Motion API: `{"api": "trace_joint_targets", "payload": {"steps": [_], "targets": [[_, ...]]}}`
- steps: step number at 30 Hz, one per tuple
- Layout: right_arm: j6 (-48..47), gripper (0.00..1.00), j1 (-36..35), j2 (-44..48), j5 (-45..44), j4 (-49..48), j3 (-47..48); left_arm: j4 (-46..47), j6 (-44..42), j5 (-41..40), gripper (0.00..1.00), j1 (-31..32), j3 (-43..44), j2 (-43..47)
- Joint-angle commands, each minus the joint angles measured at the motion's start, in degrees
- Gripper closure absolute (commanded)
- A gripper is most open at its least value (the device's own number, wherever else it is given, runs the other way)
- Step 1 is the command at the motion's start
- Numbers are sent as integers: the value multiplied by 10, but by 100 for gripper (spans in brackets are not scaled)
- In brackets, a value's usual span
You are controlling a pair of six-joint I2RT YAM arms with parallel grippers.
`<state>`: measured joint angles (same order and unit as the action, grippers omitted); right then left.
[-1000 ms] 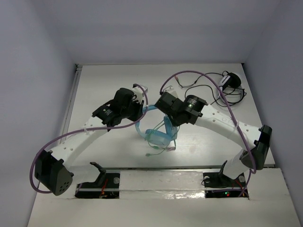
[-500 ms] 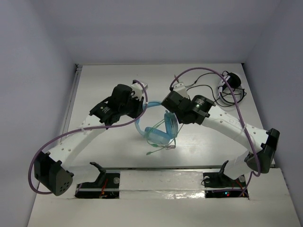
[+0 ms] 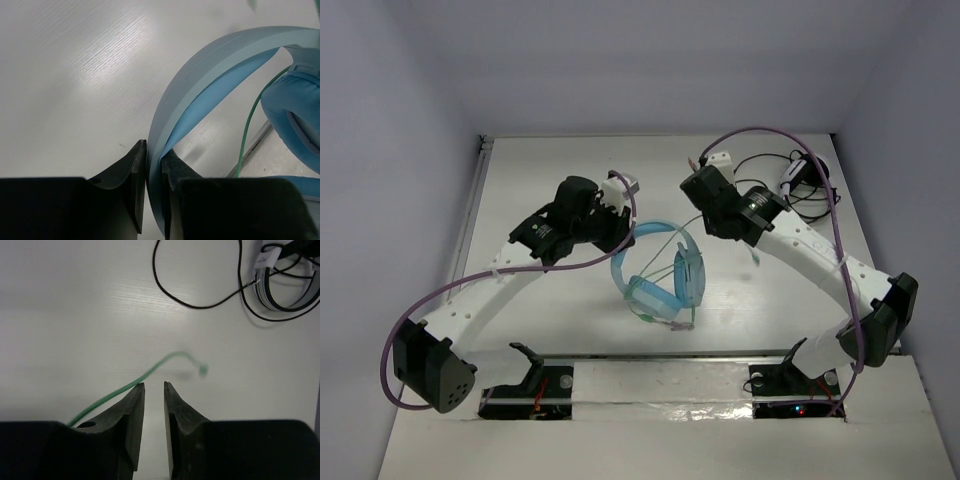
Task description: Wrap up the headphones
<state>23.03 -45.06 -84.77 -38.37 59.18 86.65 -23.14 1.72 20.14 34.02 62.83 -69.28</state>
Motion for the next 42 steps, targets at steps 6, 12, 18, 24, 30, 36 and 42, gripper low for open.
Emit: {"api": "trace_joint_targets", "payload": {"steps": [6,12,18,24,30,36,42], "targets": [[-5,82,5,57,50,-121,-44,59,43,89,100,-11,35,17],[4,90,10,125,105,-273,-177,29,48,47,100,-11,84,11],[-5,94,76,160,253,-480,-257,-64,28,-41,100,-11,133,-9],[3,96,178,109,509,-691,-302,-118,29,-3,100,-11,159,-10],[-14,70,212,27,763,-865,-304,-167,37,78,100,-11,237,-24],[-92,45,212,-90,913,-759,-191,-201,42,115,100,25,287,-41],[-134,41,212,-100,983,-726,-186,-205,46,125,100,31,303,-46]]}}
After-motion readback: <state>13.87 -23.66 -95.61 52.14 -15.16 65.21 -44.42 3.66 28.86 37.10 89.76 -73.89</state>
